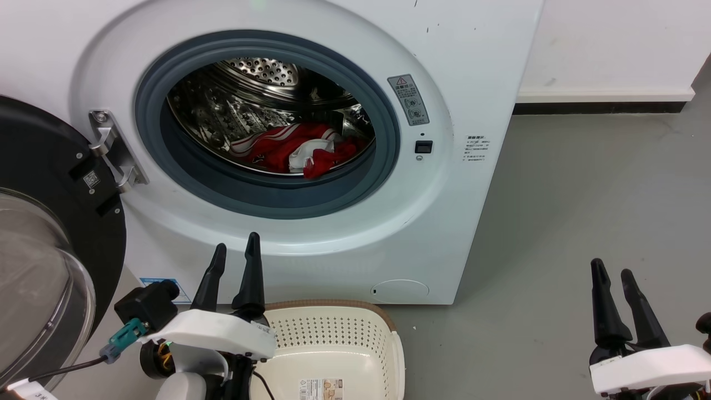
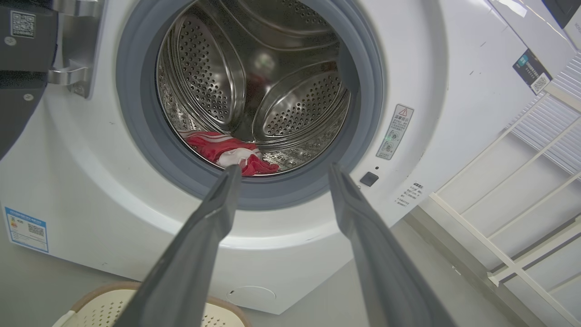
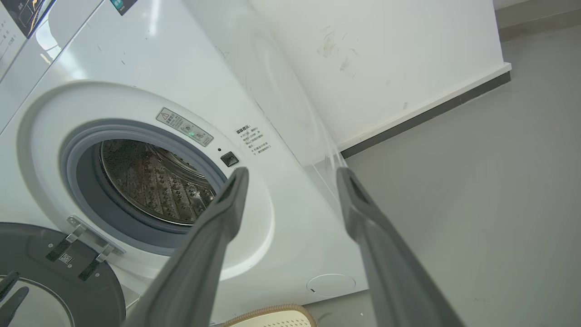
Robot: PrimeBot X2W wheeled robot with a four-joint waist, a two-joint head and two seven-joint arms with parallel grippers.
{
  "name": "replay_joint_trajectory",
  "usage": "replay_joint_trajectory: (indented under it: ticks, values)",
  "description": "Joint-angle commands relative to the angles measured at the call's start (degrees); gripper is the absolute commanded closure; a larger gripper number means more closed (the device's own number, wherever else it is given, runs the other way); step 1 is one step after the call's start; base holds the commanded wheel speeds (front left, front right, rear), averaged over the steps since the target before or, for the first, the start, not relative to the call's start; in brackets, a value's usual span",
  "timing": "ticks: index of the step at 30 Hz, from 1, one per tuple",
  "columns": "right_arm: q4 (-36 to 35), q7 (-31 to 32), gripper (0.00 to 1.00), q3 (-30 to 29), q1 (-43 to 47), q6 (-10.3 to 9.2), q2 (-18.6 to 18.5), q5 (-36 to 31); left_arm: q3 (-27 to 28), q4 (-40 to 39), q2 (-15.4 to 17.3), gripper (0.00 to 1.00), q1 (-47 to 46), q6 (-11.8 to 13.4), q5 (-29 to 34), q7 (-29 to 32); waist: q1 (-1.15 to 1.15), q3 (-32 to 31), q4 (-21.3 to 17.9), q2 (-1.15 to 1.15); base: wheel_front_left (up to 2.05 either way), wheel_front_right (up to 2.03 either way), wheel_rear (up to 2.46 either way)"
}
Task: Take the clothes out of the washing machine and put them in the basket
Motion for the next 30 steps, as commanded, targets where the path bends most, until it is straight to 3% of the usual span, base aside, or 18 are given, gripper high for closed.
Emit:
replay_joint_trajectory:
  ticks: [1,30]
  values:
    - [-1.12,-0.37,0.00,-0.04,0.39,0.00,-0.02,-2.33,-0.48,-0.74,0.11,0.00,-1.21,0.36,2.35,-0.70,0.00,0.04,0.03,0.00,0.00,0.00,0.00]
    - [-3.13,-1.65,0.00,-0.45,2.73,0.00,0.02,-19.29,-2.42,1.28,0.11,0.00,-1.10,1.99,18.07,-4.63,0.00,-0.08,0.53,0.00,0.00,0.00,0.00]
